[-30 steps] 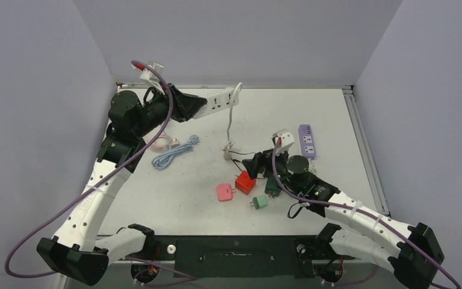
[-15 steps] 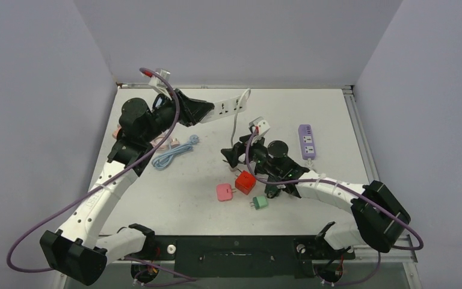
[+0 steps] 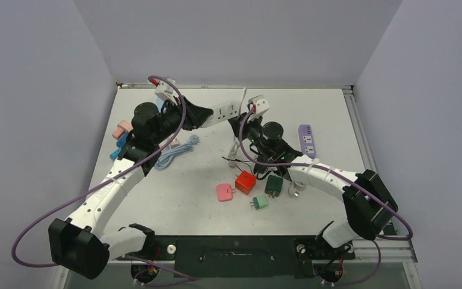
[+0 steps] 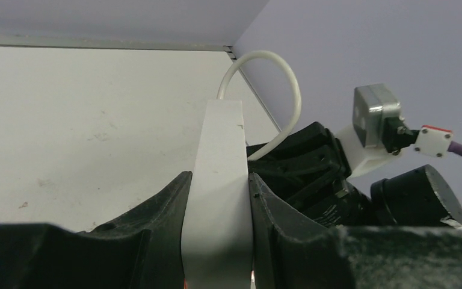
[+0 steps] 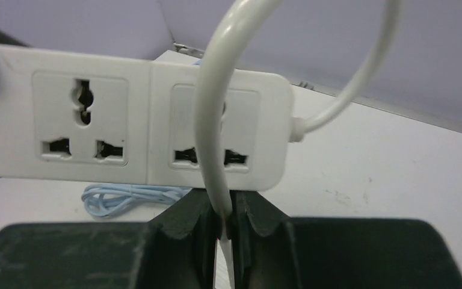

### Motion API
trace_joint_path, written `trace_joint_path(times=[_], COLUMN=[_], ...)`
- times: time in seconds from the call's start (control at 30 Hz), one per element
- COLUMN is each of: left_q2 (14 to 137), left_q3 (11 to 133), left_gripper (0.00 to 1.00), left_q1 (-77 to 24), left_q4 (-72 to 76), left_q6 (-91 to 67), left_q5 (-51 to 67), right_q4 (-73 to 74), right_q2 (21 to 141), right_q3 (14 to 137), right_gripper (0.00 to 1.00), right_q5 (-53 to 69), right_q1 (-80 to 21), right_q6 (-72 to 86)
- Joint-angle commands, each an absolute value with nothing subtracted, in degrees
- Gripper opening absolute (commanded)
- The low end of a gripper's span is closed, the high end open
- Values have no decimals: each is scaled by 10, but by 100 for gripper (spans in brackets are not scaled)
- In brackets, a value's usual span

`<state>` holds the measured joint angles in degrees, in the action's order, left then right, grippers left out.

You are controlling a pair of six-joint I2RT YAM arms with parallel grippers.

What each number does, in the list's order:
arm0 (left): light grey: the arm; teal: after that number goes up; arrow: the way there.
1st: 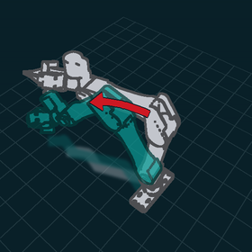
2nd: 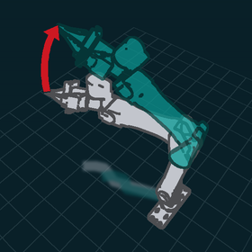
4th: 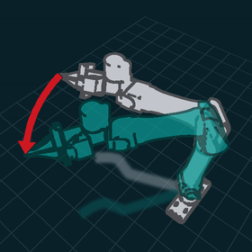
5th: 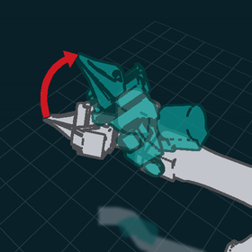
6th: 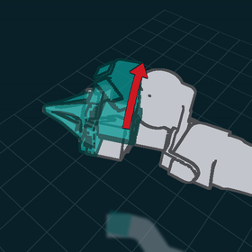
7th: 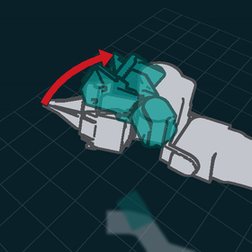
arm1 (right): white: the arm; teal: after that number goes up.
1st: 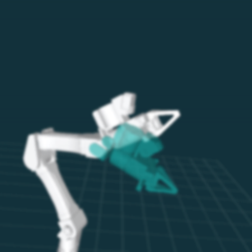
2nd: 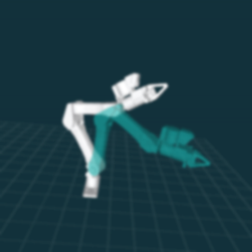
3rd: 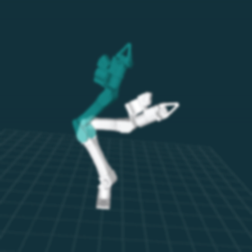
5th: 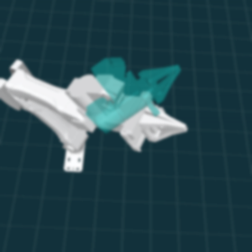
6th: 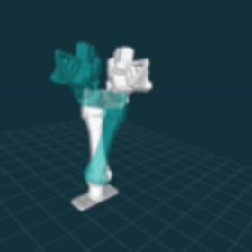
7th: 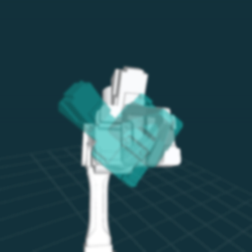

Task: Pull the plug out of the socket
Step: Place the socket at the corner of the board.

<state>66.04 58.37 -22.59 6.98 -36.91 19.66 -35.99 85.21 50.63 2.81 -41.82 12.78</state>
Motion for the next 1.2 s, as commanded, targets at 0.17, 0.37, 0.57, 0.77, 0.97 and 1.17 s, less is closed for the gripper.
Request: trace_joint_path(times=[0.17,0.37,0.57,0.77,0.97,1.17], left_q2=[700,683,669,690,725,723], left_q3=[602,602,612,613,621,627], left_gripper=[74,98,96,96,96,96], left_q1=[-180,-171,-167,-162,-174,-174], left_q4=[33,-30,-67,-68,-68,-89], left_q6=[-330,-268,-231,-238,-250,-235], left_q5=[205,177,120,145,189,165], right_q4=[-316,-240,-225,-188,-140,-76], right_q2=[893,934,922,884,829,786], right_q3=[661,733,675,590,498,443], right_gripper=[5,5,5,5,25,73], right_q5=[-70,-73,-67,-113,-201,-191], right_q1=[-320,-250,-168,-104,-89,-81], right_q6=[138,127,135,169,215,250])
